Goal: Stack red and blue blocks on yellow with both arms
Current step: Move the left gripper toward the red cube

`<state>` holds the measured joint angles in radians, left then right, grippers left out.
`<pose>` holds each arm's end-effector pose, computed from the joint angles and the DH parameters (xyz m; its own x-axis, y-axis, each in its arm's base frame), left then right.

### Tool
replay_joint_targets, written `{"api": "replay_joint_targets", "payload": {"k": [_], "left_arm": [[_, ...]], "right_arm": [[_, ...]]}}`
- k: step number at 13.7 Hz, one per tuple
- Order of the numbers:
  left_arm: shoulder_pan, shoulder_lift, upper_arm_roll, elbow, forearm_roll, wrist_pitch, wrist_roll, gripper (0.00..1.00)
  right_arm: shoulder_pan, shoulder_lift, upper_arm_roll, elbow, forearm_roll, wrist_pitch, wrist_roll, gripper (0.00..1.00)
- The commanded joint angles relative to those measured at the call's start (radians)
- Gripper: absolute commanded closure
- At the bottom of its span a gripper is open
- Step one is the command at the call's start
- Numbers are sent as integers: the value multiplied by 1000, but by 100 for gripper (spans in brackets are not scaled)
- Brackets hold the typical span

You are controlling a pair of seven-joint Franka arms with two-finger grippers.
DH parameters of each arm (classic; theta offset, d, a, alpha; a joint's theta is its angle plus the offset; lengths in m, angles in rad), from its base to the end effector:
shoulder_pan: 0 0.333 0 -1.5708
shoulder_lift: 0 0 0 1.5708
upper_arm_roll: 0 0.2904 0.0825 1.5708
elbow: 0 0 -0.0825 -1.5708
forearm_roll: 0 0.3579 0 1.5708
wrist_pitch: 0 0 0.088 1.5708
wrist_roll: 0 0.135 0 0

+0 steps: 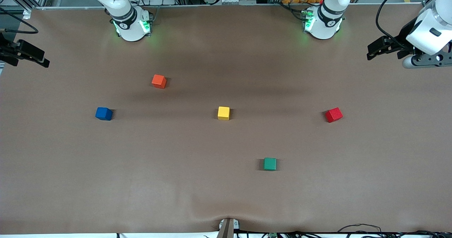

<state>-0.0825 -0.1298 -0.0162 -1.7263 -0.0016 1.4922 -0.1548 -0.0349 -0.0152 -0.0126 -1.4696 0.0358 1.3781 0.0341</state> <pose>0.4752 -0.0477 0.5615 0.9931 0.0568 -0.1028 0.0554 -0.9983 -0.0166 0.5011 -0.0185 0.6069 0.9942 -0.0745 -0.0773 -0.0772 -0.9965 -0.0331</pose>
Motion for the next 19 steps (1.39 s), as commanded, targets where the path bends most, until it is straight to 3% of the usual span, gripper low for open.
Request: {"api": "replay_joint_targets", "payload": {"k": [1, 19], "left_arm": [[4, -10, -2, -38, 9, 49, 12, 0], [7, -2, 1, -168, 9, 217, 9, 0]], "right_arm": [[-2, 11, -3, 20, 13, -4, -7, 0], [1, 11, -4, 20, 12, -2, -11, 0]]}}
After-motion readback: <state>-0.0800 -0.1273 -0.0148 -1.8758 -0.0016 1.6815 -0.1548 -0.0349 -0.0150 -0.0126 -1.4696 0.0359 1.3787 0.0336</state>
